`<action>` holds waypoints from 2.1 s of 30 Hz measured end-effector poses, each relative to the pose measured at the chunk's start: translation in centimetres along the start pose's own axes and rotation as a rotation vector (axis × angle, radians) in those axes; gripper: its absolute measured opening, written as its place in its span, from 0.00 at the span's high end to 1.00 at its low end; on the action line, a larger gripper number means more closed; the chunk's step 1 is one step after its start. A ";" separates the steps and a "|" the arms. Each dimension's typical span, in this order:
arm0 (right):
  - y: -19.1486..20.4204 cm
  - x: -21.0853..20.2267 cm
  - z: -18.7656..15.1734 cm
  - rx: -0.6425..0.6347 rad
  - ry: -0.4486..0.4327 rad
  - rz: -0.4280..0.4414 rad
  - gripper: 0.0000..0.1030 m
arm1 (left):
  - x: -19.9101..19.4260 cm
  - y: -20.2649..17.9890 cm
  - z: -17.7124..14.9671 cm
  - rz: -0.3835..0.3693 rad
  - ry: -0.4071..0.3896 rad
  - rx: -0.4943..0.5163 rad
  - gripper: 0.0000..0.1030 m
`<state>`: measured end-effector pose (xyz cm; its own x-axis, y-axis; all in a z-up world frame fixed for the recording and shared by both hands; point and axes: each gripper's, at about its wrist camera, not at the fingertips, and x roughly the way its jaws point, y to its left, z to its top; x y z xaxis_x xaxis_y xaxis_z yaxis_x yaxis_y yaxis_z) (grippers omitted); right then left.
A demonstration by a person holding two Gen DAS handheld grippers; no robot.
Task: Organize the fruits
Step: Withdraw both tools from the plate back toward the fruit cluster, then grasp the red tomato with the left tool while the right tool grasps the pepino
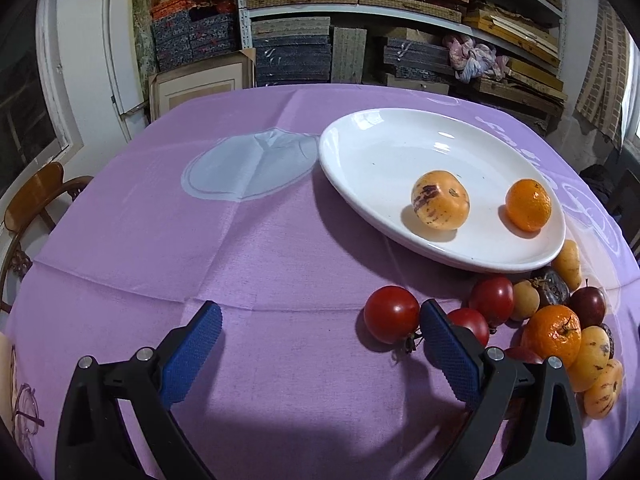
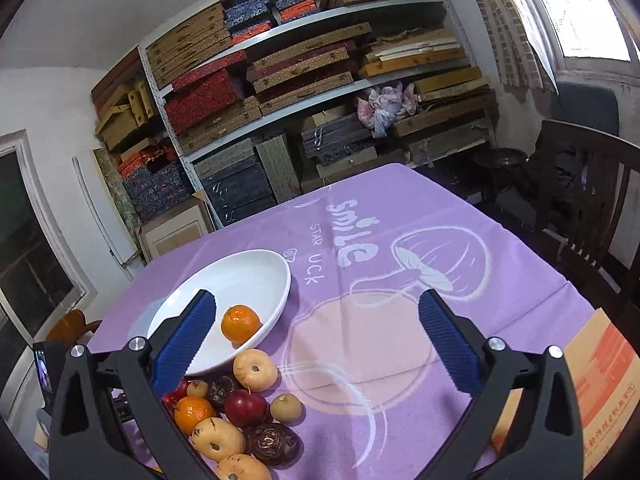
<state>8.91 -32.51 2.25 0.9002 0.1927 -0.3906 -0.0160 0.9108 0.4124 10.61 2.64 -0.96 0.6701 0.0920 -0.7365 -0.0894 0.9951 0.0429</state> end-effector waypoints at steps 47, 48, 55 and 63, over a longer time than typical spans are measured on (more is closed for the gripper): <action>4.3 -0.8 -7.0 -0.371 0.345 0.036 0.04 | -1.9 0.4 -2.8 -0.102 -0.017 0.054 0.71; 4.6 -0.7 -7.8 -0.398 0.367 0.034 0.04 | -1.9 0.4 -2.9 -0.105 -0.013 0.055 0.71; 6.4 -0.3 -10.2 -0.484 0.418 0.065 0.04 | -1.9 0.3 -2.9 -0.121 -0.009 0.056 0.71; 7.5 0.9 -11.1 -0.499 0.487 0.113 0.35 | -1.7 0.6 -2.8 -0.131 0.002 0.048 0.71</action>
<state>4.79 -21.44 -4.13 0.5861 0.3312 -0.7395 -0.4003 0.9118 0.0911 7.38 2.95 -1.63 0.6724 -0.0385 -0.7392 0.0338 0.9992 -0.0213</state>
